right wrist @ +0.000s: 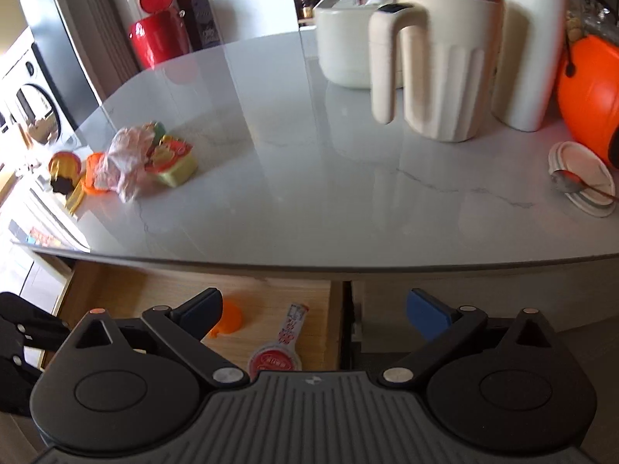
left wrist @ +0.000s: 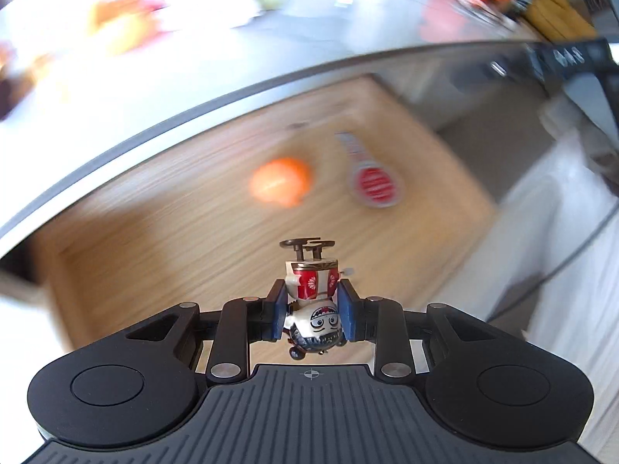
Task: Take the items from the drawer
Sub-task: 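Grasp the small figurine in the drawer with the left tool and lift it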
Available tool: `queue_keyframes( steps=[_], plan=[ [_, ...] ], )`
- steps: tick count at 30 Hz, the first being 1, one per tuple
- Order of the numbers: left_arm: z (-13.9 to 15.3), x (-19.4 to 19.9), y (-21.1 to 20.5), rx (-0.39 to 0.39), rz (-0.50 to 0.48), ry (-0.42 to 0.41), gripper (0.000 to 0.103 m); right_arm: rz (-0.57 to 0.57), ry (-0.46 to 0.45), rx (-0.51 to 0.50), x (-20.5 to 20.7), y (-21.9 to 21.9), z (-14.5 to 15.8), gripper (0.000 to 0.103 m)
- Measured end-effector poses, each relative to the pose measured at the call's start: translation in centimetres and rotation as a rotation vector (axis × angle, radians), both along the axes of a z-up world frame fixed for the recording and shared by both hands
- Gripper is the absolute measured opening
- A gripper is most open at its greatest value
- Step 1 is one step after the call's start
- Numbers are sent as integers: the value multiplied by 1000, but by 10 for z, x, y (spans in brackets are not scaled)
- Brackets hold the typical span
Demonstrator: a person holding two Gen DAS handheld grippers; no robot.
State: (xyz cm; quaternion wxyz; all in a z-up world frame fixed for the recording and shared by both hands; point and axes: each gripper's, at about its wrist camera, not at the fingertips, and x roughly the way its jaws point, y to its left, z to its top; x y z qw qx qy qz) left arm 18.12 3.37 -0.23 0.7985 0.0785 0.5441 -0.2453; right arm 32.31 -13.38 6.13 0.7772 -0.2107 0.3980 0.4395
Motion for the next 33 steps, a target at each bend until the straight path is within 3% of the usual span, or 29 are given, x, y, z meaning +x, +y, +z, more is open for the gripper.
queue_keyframes(
  steps=[3,5,10,15,18,22,24,26,28,33],
  plan=[
    [-5,0,45,-33,147,-4,31,56,171,-90,-17,27,-21,101],
    [0,3,62,-52,217,-26,31,108,221,-155,-38,47,-36,101],
    [11,1,91,-140,281,-77,31,233,256,-332,-87,94,-75,101],
    [-5,0,98,-168,352,-5,31,323,201,-496,-111,133,-113,102],
    [-10,-7,101,-151,364,1,31,369,234,-579,-115,145,-130,102],
    [-10,-14,108,-151,379,-12,31,422,244,-704,-125,158,-153,89],
    [-8,-15,111,-148,389,-20,31,391,283,-736,-125,162,-161,89],
    [-6,-17,112,-141,389,-27,31,308,395,-751,-121,168,-171,89],
    [-5,-18,110,-131,380,-33,31,254,445,-765,-120,171,-177,89],
    [1,-21,103,-144,334,-48,31,288,346,-850,-138,178,-188,85]
  ],
)
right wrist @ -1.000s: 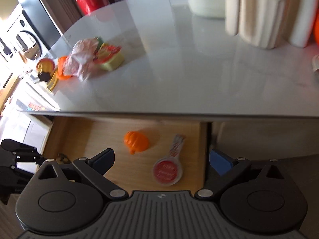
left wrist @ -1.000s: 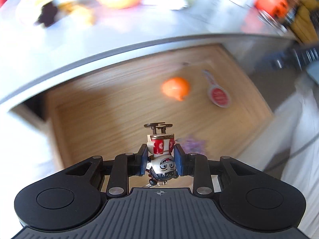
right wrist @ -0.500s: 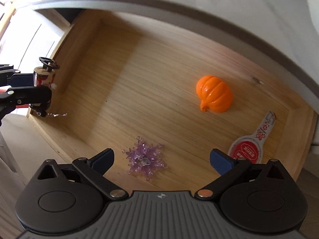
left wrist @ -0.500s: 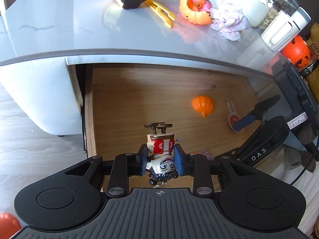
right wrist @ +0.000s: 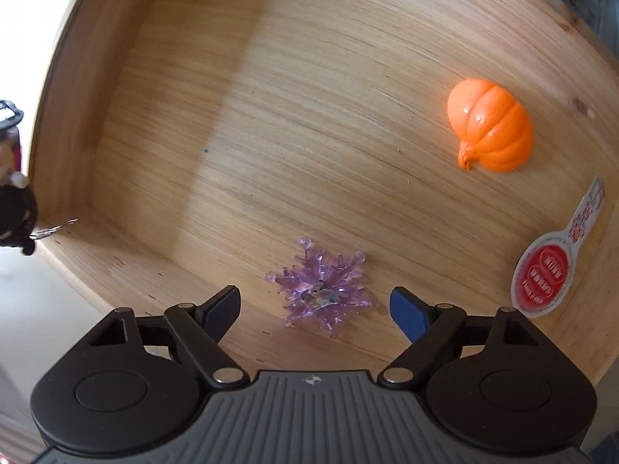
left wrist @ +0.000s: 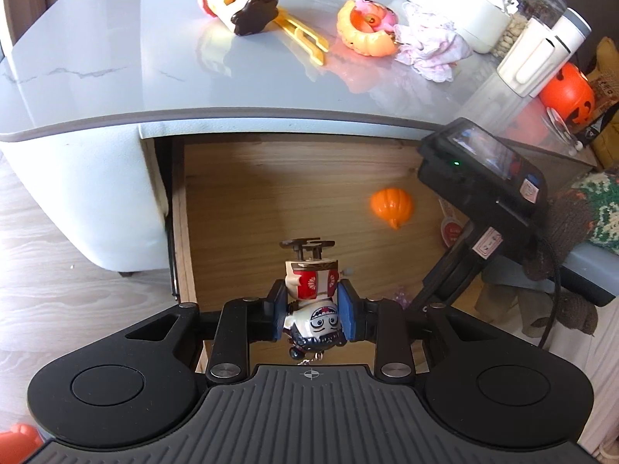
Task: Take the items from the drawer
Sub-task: 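Grasp the small figurine in the drawer with the left tool and lift it, then grasp the purple snowflake in the drawer with the right tool while the left tool holds the figurine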
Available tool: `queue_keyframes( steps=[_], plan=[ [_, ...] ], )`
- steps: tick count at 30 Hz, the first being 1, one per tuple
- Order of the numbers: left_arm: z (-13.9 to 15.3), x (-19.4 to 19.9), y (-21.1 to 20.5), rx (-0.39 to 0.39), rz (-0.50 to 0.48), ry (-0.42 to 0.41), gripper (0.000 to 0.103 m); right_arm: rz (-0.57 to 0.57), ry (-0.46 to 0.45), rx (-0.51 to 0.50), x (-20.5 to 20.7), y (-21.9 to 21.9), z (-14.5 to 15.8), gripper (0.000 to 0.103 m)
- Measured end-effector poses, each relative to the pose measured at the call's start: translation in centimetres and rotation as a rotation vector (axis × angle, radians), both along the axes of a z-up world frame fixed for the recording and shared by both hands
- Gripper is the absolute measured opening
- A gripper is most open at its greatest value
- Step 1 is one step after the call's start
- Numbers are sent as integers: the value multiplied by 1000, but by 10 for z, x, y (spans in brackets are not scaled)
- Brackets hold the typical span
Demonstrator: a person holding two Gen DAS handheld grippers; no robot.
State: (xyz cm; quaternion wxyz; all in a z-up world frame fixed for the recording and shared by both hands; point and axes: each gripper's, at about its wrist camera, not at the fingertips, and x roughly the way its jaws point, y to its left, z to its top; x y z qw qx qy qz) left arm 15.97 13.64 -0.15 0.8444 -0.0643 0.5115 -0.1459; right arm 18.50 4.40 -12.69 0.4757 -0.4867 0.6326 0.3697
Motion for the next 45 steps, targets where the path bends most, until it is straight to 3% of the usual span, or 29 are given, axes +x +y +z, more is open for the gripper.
queue_keyframes(
  steps=[4,6,10,12,18,23,25,27,28,29,31,34,39,45],
  plan=[
    [3,-2,-2,-1,-15,-12,31,54,-34,-28,-10,4,-2,84],
    [5,-3,-3,-6,-18,-16,31,80,-59,-32,-15,4,-3,79],
    [6,-4,-3,-4,-18,-21,31,112,-68,-48,-19,-2,-6,48],
    [6,-4,-3,-1,-17,-22,31,80,-64,-42,-13,-6,-5,45],
    [3,-3,-5,9,-22,-15,31,92,-108,43,-3,-16,10,16],
    [0,-1,-5,8,-16,-2,31,217,-246,169,0,-25,33,16],
    [0,-1,-5,2,-16,0,31,221,-241,193,7,-29,42,16],
    [0,-1,-6,5,-16,1,31,187,-199,201,17,-32,49,23],
    [-1,0,-5,6,-17,3,31,183,-179,208,20,-34,52,35],
    [-1,0,-5,5,-16,5,31,184,-171,217,23,-35,54,55],
    [-2,0,-5,1,-14,12,31,207,-143,205,28,-36,55,74],
    [-2,1,-6,0,-13,16,31,205,-93,158,4,-34,45,74],
    [-1,-1,-4,-1,-10,14,31,45,-20,52,6,-19,26,73],
    [0,-4,-1,14,-6,8,31,199,-105,-22,-15,-4,11,73]
  ],
)
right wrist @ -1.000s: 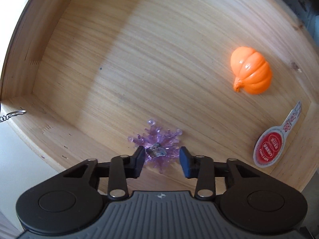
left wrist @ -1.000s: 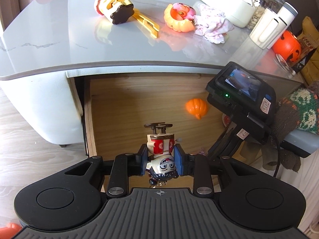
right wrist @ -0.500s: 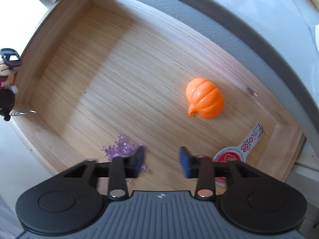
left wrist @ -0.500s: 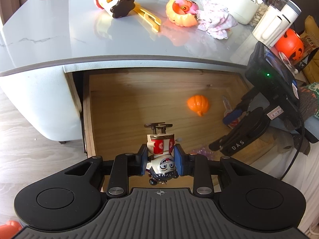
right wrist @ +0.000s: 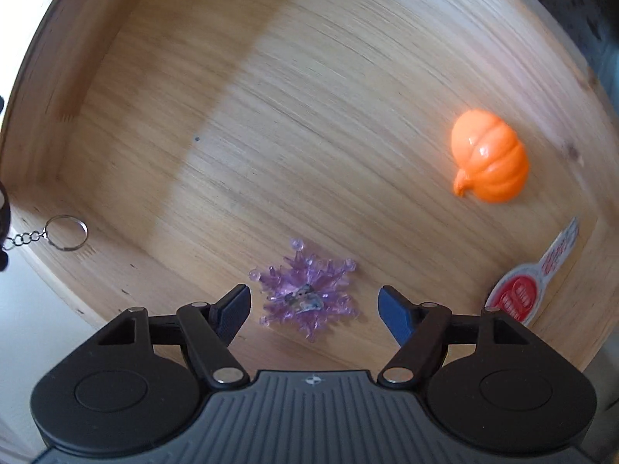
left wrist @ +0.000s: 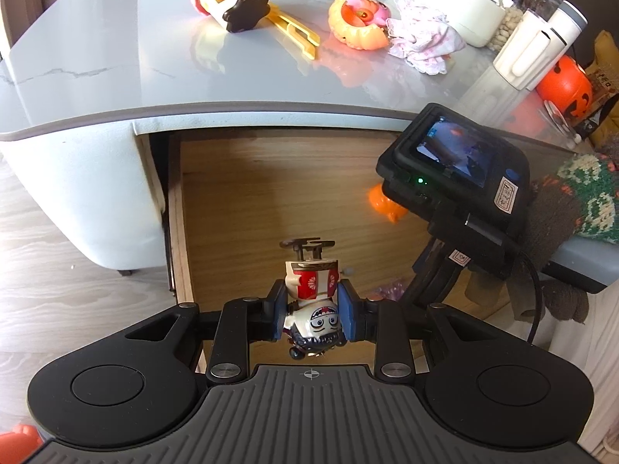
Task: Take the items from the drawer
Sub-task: 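Grasp the purple snowflake in the drawer with the right tool while the left tool holds the figurine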
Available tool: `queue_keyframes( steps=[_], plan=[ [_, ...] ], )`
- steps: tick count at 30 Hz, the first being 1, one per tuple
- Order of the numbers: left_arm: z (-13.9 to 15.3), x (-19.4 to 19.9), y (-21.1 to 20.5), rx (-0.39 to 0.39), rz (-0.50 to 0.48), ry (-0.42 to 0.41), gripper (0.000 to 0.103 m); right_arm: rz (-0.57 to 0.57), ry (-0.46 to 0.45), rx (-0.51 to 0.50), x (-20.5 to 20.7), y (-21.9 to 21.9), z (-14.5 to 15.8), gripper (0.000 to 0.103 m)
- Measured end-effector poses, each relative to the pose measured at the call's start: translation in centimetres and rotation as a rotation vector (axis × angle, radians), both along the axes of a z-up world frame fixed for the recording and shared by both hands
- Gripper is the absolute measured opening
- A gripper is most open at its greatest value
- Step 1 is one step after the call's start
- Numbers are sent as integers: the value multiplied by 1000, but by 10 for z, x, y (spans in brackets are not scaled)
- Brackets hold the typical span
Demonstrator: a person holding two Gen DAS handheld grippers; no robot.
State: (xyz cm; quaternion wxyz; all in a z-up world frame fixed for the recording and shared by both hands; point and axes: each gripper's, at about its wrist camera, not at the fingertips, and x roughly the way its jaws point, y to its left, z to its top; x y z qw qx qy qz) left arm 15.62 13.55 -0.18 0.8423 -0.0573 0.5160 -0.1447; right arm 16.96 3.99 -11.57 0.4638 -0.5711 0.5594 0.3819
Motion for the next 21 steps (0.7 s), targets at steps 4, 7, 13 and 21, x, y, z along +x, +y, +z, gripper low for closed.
queue_keyframes(
  steps=[4,7,13,21],
  plan=[
    [2,-1,0,4,-8,-9,31,65,-26,-2,-7,4,2,67],
    [3,-2,-2,0,-18,-15,31,102,-17,-2,-10,0,3,51],
    [1,-1,0,3,-8,-5,31,137,-1,97,-3,-6,27,11],
    [-3,0,1,-4,11,13,31,148,-28,189,24,-22,62,18]
  ],
)
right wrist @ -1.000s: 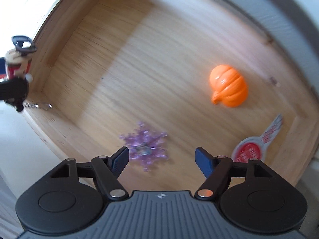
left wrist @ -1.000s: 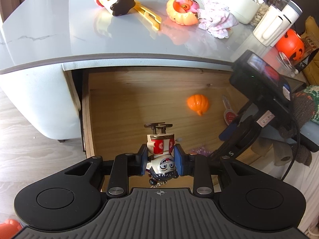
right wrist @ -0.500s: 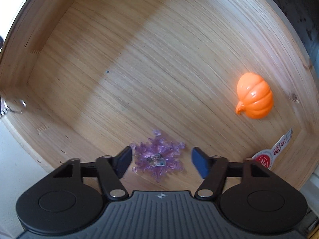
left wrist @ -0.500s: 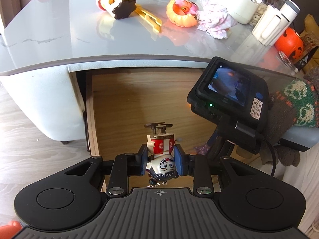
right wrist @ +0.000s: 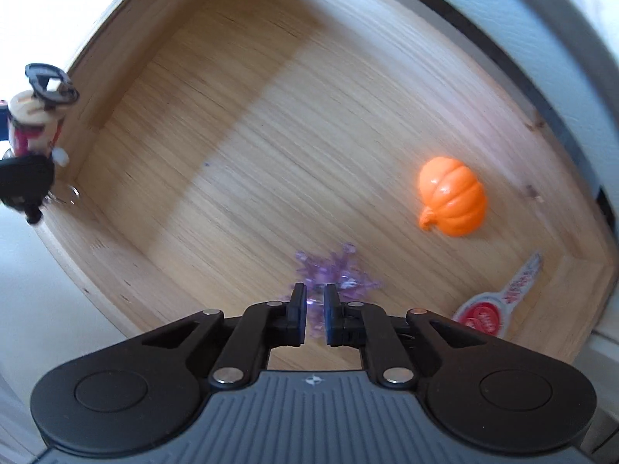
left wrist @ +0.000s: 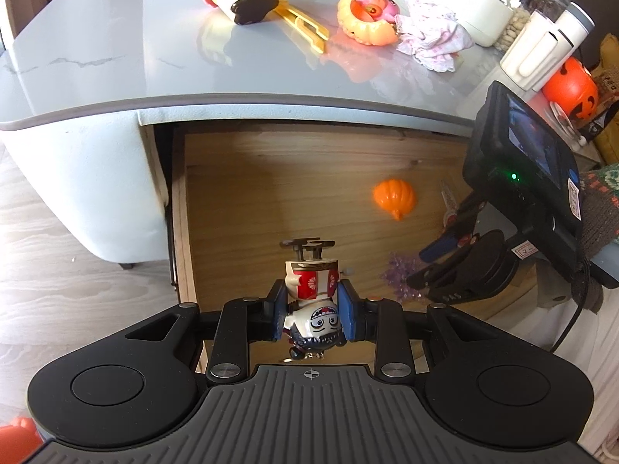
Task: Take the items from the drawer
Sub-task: 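Grasp the purple snowflake in the drawer with the right tool while the left tool holds the figurine, then lift the snowflake with the right tool while the left tool sets the figurine on the countertop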
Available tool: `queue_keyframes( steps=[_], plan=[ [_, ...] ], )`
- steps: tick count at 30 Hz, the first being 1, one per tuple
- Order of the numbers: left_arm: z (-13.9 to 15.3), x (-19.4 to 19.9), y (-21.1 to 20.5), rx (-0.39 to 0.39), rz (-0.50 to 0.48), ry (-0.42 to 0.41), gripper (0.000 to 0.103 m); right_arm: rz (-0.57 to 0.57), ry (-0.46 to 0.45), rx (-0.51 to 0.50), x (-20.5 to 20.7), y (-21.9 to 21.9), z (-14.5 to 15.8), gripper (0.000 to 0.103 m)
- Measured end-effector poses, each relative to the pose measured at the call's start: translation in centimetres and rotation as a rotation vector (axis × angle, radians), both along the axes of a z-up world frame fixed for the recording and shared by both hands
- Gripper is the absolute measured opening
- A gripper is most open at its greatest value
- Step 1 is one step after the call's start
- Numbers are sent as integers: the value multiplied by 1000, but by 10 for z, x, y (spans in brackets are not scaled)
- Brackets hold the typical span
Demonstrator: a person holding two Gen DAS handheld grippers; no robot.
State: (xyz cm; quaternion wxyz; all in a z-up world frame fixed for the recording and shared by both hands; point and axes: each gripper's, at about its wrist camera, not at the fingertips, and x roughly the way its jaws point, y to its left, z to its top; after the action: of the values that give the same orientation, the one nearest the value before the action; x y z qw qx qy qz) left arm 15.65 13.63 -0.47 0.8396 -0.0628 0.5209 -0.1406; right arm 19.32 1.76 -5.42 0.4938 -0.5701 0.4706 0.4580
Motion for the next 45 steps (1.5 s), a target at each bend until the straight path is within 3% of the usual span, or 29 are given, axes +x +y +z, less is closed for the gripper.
queue_keyframes(
  steps=[2,3,6,12,13,15,16,17,22,25,29,30,31,32,33,37,39,41,45],
  plan=[
    [0,1,-2,-2,-6,-2,31,65,-17,-2,1,-3,3,72],
    [0,1,-2,0,-8,0,31,86,-15,1,1,-4,4,76],
    [-3,2,-3,8,-10,9,31,133,4,-15,2,-1,3,75],
    [-4,1,0,4,-4,15,31,101,-6,-93,19,16,-14,75],
    [-4,2,1,3,-2,17,31,101,-15,-104,23,17,-18,79],
    [-5,2,1,-1,-1,20,31,126,-16,-93,23,17,-16,81],
    [-5,3,2,-5,-1,20,31,128,0,-92,27,19,-15,72],
    [-5,3,2,-6,-1,21,31,131,18,-85,28,19,-12,71],
    [-5,5,-2,3,-11,23,31,260,-40,-21,18,8,3,71],
    [-5,7,-4,0,-18,21,31,287,-50,51,22,5,24,71],
    [-6,9,-3,4,-6,7,31,255,-13,187,38,-5,75,71],
    [-5,9,-3,3,-6,-1,31,233,11,240,44,-12,92,71],
    [-3,8,-2,-5,-6,-9,31,210,37,292,15,-7,99,71],
    [0,7,-3,-15,-10,-17,31,189,57,347,-8,-34,134,71],
    [4,5,-5,-17,-16,-28,31,175,73,404,1,-24,148,71],
    [24,-3,-17,-51,-16,-70,31,112,145,594,24,-67,188,71],
    [38,-1,-22,-85,-5,-103,31,68,167,663,40,-85,188,71],
    [58,5,-27,-102,8,-171,31,-2,162,729,19,-111,114,71],
    [101,34,-31,-136,105,-355,31,-143,209,786,50,-119,103,71]
  ],
)
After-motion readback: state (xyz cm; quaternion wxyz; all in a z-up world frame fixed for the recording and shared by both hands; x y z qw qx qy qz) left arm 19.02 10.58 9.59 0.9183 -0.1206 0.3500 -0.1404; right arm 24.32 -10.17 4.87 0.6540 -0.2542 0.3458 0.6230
